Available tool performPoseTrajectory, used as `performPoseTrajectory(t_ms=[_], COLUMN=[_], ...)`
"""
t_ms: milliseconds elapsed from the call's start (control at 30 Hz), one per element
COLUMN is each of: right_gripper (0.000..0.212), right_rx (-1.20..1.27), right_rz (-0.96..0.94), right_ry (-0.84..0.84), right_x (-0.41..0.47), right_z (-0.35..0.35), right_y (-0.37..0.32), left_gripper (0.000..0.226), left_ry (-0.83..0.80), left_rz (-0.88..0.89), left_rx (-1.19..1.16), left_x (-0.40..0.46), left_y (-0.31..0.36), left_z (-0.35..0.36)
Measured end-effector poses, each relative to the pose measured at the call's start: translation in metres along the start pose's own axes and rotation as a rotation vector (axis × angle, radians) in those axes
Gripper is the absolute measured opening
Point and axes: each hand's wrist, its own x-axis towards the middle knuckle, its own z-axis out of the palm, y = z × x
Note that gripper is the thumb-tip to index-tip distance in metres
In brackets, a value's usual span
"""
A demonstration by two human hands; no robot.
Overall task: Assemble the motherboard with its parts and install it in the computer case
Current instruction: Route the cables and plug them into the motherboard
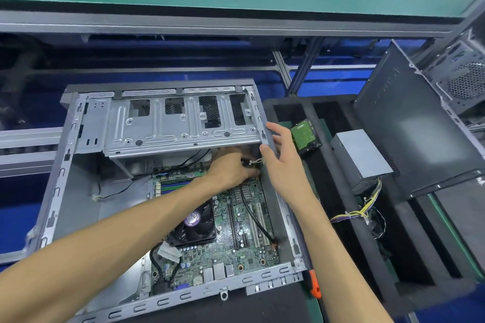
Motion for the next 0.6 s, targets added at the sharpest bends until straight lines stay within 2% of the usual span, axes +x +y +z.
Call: performPoseTrajectory(t_ms=[233,467,533,600], right_gripper=[0.042,0.042,0.042,0.042], right_rx=[0.003,-0.025,-0.034,-0.041], right_rz=[0.011,0.012,0.005,0.004], right_ry=[-0.004,-0.016,-0.014,-0.017], right_x=[0.0,-0.001,-0.002,-0.003], right_z=[0.0,0.001,0.001,0.001], right_y=[0.003,0.002,0.001,0.0], left_gripper=[0.031,0.026,0.026,0.029], left_ry=[0.123,0.215,0.191,0.079], left_rz=[0.001,0.059,0.048,0.012], left_rx=[0.061,0.066,0.062,0.077], left_x=[0.002,0.001,0.001,0.003], left_y=[0.013,0.011,0.011,0.011], left_z=[0.007,0.007,0.005,0.002])
